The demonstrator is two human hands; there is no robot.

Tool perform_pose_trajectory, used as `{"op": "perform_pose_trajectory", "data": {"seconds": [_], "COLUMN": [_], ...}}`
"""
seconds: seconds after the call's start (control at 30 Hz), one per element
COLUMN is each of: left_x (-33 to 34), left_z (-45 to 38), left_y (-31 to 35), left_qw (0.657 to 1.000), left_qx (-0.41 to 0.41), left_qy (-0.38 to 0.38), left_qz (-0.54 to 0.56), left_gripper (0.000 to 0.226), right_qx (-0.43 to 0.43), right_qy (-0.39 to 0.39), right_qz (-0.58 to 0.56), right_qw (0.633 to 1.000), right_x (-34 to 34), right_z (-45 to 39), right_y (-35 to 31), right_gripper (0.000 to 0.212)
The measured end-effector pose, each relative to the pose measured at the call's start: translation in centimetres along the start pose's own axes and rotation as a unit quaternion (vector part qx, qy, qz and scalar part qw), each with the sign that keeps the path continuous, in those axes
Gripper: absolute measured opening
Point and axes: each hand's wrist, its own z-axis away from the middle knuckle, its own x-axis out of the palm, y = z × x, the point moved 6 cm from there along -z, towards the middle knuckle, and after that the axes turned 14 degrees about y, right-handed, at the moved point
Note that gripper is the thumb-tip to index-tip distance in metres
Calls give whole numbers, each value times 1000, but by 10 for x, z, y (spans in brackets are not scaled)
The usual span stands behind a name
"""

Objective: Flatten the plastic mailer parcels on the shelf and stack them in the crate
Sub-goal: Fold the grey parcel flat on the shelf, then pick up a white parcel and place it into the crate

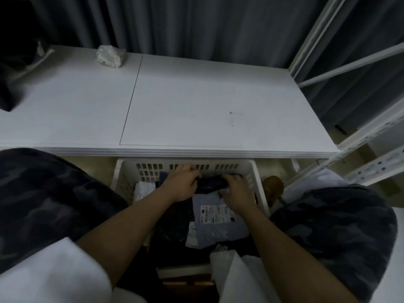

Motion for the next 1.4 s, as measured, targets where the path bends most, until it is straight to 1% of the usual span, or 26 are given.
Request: {"op": "perform_pose_trajectory", "data": {"seconds": [0.1,0.17,0.23,0.27,0.33,0.4,0.5,0.6,0.67,0.7,0.73,0.9,1.07,1.13,1.17,1.2,1.3,1.4], "left_x": [-28,-53,-84,-93,-116,-143,-179,-202,-216,-219,-224,-234,-232,-232,-232,-234,-233,-232], "left_z": [-9,-19,-28,-30,-39,-47,-57,-63,-66,-68,-70,-80,-100,-112,-121,-123,-142,-154], "left_y": [-1,0,-6,-3,-10,-31,-66,-98,-129,-131,-146,-211,-258,-280,-298,-297,-322,-344], "left_qw": [998,994,984,980,974,969,961,955,948,947,943,927,925,922,918,918,909,898], "left_qx": [-15,-32,-47,-48,-53,-76,-115,-149,-178,-184,-199,-265,-278,-285,-292,-287,-285,-293], "left_qy": [57,106,173,191,220,235,243,241,243,241,242,249,247,250,257,259,289,316], "left_qz": [19,21,4,0,-9,-29,-62,-89,-104,-108,-110,-92,-80,-79,-85,-89,-96,-88], "left_gripper": [28,23,19,18,17,19,24,26,26,26,27,28,32,35,36,37,43,51], "right_qx": [-132,-195,-240,-248,-255,-262,-275,-285,-291,-285,-283,-258,-270,-273,-279,-274,-269,-272], "right_qy": [71,106,138,155,171,168,155,145,134,134,127,93,98,113,120,133,164,162], "right_qz": [3,14,27,33,29,30,31,29,18,9,1,-18,31,40,45,43,47,88], "right_qw": [989,975,961,956,951,950,948,947,947,949,951,962,957,954,952,951,948,944], "right_x": [-21,-34,-46,-53,-66,-74,-80,-77,-63,-66,-58,-13,31,49,63,60,74,86], "right_z": [-8,-15,-29,-31,-46,-68,-99,-120,-137,-138,-147,-193,-243,-267,-285,-289,-329,-369], "right_y": [-53,-84,-115,-123,-146,-175,-218,-247,-271,-271,-281,-320,-355,-373,-388,-391,-420,-440], "right_gripper": [22,19,19,18,20,22,23,23,22,22,22,21,20,26,32,40,68,86]}}
